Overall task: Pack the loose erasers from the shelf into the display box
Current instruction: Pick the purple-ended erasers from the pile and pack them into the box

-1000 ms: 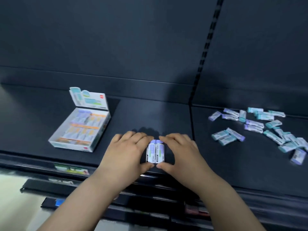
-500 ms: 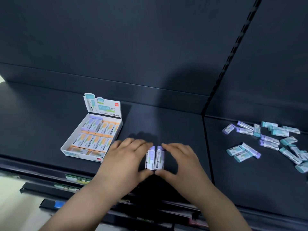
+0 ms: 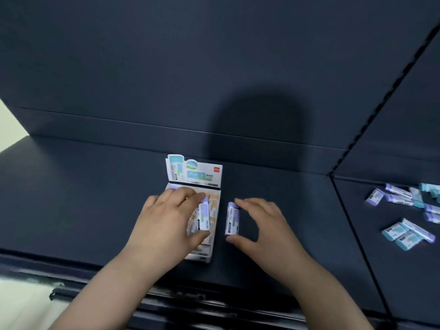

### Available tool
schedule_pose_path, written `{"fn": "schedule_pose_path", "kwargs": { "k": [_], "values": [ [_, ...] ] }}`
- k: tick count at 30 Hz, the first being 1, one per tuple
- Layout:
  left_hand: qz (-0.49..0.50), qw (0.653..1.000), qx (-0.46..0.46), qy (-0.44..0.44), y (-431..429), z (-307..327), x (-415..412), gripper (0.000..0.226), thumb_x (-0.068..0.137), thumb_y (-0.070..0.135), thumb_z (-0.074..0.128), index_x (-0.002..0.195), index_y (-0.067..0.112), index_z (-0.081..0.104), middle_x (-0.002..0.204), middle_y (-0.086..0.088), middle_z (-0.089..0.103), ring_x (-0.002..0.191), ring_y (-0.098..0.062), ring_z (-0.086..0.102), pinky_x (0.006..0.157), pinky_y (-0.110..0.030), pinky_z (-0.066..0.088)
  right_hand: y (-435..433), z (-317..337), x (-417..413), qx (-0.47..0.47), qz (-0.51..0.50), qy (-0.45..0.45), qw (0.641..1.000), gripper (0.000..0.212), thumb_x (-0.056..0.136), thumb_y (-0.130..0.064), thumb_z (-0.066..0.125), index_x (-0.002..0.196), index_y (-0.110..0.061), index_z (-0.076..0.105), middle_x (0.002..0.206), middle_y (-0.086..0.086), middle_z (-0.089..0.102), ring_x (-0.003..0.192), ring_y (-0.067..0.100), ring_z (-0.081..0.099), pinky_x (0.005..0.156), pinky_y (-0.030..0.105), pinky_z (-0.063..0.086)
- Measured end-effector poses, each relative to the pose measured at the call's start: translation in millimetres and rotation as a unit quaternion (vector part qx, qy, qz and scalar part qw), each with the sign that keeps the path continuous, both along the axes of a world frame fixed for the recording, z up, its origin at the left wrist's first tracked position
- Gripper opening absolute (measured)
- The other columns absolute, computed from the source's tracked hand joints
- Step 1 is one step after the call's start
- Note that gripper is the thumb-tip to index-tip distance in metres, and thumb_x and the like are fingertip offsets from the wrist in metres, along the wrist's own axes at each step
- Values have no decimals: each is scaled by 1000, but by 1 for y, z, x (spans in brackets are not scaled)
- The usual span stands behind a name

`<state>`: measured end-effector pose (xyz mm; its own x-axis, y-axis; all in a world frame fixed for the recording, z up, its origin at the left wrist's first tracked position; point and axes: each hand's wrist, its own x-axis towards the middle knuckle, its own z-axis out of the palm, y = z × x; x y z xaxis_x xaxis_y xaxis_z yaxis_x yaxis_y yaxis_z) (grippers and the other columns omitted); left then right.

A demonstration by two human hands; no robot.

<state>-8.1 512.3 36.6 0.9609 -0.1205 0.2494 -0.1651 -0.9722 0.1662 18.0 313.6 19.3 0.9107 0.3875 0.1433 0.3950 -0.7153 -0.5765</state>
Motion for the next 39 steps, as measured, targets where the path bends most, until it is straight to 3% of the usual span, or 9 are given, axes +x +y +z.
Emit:
{"fn": "schedule_pose_path", "kwargs": {
  "k": [7,13,18,22,32,36,39],
  "values": [
    [-109,993,-35,30,61,-11,37,70,75,55,62,137,29,41,135,14,45,123,-10,37,95,-27,27,72,-4,12,-41,-76,-23,996,67,72,-41,71,133,-31,43,130,-17,45,120,4,30,101,19,23],
    [-161,985,-49,44,70,-20,51,67,78,52,59,138,33,36,134,15,43,123,-8,33,94,-26,25,90,-5,20,-117,-106,-27,987,66,74,-43,68,133,-31,41,131,-15,47,120,7,31,98,22,24],
    [-154,985,-56,51,63,-29,58,61,80,48,56,135,33,37,132,15,44,121,-8,34,94,-27,25,91,-9,31,-150,-104,-29,983,57,74,-44,66,127,-35,45,124,-15,52,114,12,36,91,28,28],
    [-143,987,-30,61,56,-39,61,57,85,49,52,136,31,37,136,14,41,124,-10,31,95,-27,25,94,-19,38,-160,-90,-39,982,57,74,-41,67,126,-33,47,122,-15,55,114,12,35,89,25,26],
    [-119,991,36,46,50,-49,56,58,93,46,40,144,23,25,137,2,31,125,-19,31,99,-31,27,90,-30,33,-131,-84,-74,985,46,74,-39,69,115,-20,62,121,-11,60,114,17,41,97,28,36],
    [-124,989,68,49,50,-50,57,58,92,35,45,145,21,24,141,1,30,126,-20,30,100,-31,25,90,-30,28,-132,-95,-98,982,35,71,-28,73,105,-18,68,111,-6,66,107,26,52,88,36,44],
    [-122,988,77,56,48,-48,61,53,90,32,53,139,21,35,138,2,38,125,-20,34,100,-32,26,91,-31,25,-142,-108,-116,977,27,69,-25,76,94,-17,71,104,-6,68,99,27,57,77,38,45]
  ]
}}
